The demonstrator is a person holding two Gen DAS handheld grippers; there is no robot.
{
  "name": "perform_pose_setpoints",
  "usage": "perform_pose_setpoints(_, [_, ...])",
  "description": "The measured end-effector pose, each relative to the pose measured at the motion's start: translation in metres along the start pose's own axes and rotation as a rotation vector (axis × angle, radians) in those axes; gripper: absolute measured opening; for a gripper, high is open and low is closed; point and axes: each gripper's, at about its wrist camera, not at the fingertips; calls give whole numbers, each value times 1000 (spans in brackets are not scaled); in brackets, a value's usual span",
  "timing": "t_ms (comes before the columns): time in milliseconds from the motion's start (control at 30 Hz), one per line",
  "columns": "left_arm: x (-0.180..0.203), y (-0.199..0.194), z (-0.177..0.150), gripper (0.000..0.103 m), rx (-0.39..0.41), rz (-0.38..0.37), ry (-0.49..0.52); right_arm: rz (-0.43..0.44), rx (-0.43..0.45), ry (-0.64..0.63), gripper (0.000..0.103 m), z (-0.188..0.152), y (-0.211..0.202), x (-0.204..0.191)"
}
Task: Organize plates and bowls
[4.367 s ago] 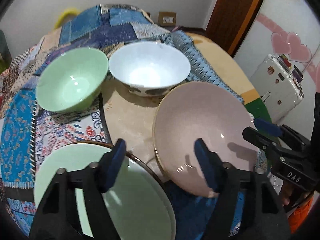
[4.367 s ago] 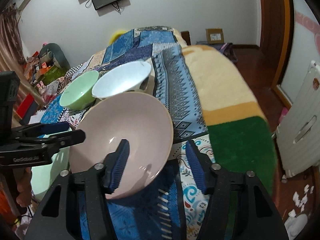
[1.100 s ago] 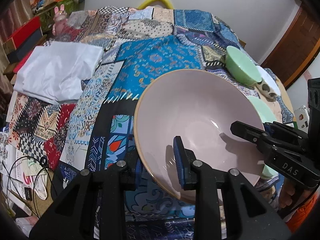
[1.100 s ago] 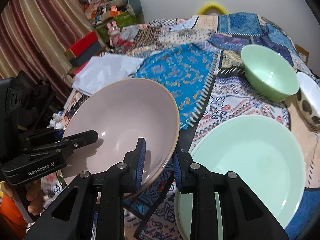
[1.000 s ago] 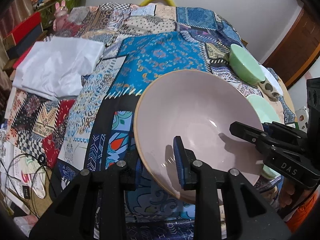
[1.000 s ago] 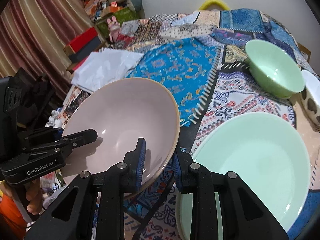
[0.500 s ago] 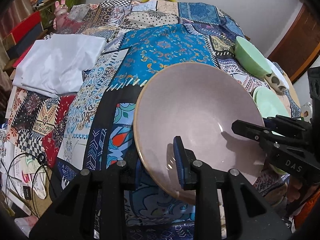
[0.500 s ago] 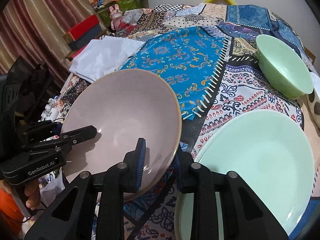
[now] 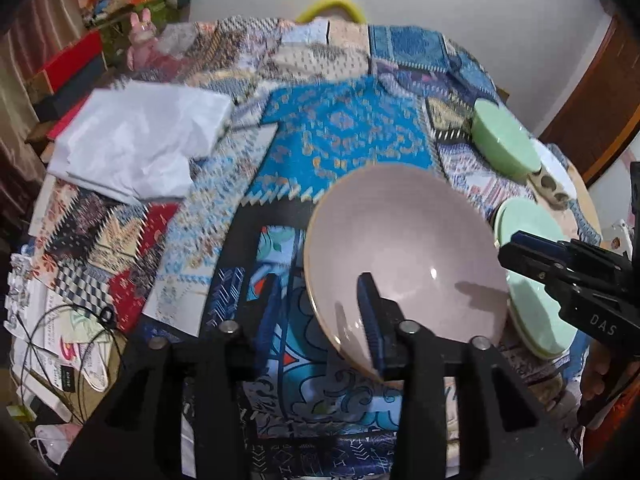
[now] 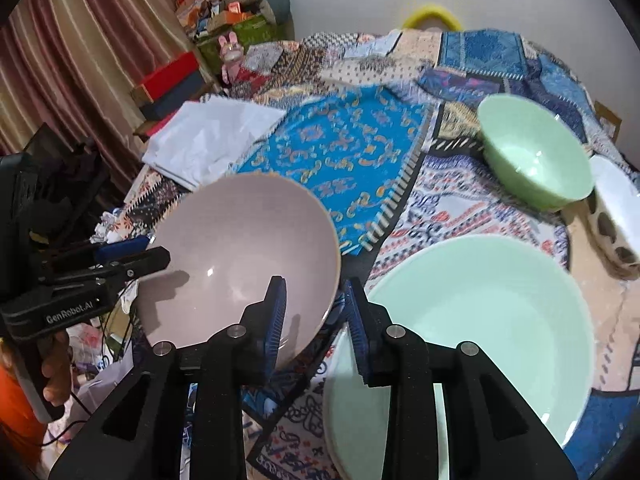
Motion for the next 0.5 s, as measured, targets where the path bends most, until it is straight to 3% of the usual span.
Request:
perform_pose_setpoints(167, [20, -23, 11, 52, 63, 11, 40, -24, 66, 11, 33, 4, -23, 13])
perform_pose_setpoints(233, [30, -30, 17, 64, 89, 13, 53, -30, 91, 23, 35, 6, -32, 22])
perform_pose_setpoints(400, [63, -40, 35, 72, 138, 30, 121, -83, 160, 45, 48, 9, -53, 46])
perform_pose_setpoints(500, [81, -40, 46, 84, 157, 20, 143, -110, 189, 63, 49, 11, -62, 64])
Point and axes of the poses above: each gripper's, at about its wrist camera, not at the fingertips, and y roughly the way its jaws point, x to its right, z to its top, and after that the axes turned 12 degrees about -z, right-handed
